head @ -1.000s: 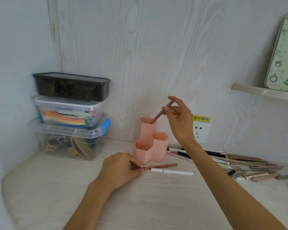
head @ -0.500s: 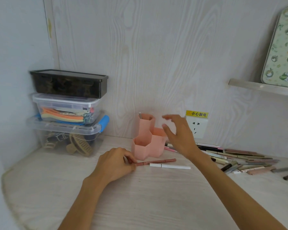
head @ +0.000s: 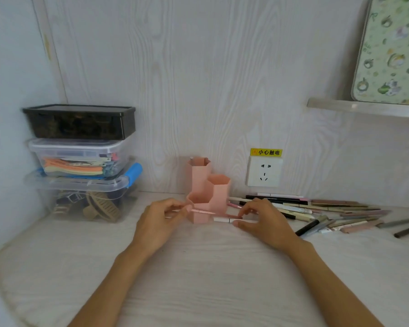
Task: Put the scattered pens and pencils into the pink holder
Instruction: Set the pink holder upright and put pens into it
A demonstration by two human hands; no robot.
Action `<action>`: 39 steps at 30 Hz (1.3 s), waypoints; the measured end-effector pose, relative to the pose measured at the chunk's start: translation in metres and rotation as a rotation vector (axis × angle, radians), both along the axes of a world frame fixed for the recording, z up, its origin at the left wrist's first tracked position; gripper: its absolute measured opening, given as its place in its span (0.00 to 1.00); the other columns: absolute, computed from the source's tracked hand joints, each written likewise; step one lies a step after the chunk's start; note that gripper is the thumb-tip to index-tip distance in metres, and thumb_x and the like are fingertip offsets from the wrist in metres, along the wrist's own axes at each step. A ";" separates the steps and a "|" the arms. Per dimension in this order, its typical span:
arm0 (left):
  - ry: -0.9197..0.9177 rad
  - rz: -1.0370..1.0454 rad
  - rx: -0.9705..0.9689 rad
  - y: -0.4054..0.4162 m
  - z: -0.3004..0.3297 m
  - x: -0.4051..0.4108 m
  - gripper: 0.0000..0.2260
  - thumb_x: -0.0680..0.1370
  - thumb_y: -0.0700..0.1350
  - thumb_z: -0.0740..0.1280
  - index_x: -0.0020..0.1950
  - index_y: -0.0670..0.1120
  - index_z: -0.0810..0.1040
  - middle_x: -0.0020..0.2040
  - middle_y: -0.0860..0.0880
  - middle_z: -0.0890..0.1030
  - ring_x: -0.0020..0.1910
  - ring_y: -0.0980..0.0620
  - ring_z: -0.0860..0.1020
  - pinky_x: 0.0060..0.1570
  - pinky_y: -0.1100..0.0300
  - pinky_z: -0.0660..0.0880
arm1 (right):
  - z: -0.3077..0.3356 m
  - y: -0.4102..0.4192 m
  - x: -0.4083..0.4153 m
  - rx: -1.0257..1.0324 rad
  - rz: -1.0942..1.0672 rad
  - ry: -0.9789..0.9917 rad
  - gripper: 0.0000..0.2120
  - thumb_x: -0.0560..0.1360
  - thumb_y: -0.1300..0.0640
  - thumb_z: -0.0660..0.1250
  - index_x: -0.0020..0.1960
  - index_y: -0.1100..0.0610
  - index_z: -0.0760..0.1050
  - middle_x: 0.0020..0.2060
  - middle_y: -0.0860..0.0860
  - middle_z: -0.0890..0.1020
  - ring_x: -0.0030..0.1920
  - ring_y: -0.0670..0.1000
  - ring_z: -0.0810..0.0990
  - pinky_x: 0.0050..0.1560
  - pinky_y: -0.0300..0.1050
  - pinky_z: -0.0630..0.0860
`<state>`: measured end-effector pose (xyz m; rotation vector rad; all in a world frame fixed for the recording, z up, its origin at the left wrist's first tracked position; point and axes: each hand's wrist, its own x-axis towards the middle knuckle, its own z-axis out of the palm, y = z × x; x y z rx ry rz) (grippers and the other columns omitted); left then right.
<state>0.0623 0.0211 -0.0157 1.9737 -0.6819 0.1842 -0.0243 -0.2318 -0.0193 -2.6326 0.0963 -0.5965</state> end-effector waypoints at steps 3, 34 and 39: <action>-0.114 0.067 -0.022 -0.008 0.002 -0.008 0.02 0.73 0.59 0.67 0.41 0.65 0.79 0.43 0.66 0.82 0.45 0.64 0.80 0.45 0.60 0.78 | 0.000 -0.002 -0.003 0.028 -0.016 -0.005 0.16 0.66 0.40 0.71 0.49 0.47 0.78 0.44 0.45 0.79 0.47 0.45 0.74 0.47 0.41 0.73; -0.271 0.299 0.119 -0.034 -0.002 -0.010 0.39 0.60 0.62 0.75 0.66 0.52 0.63 0.58 0.56 0.70 0.55 0.54 0.72 0.45 0.59 0.70 | 0.014 0.017 -0.003 0.100 0.033 -0.275 0.06 0.77 0.53 0.62 0.53 0.51 0.72 0.44 0.43 0.78 0.45 0.45 0.77 0.45 0.40 0.74; -0.091 0.296 0.092 -0.027 -0.005 -0.001 0.23 0.67 0.60 0.72 0.56 0.60 0.66 0.45 0.62 0.77 0.41 0.64 0.76 0.37 0.65 0.70 | 0.031 0.023 -0.008 0.515 -0.014 -0.505 0.13 0.78 0.55 0.62 0.60 0.49 0.65 0.42 0.41 0.78 0.43 0.39 0.80 0.42 0.32 0.75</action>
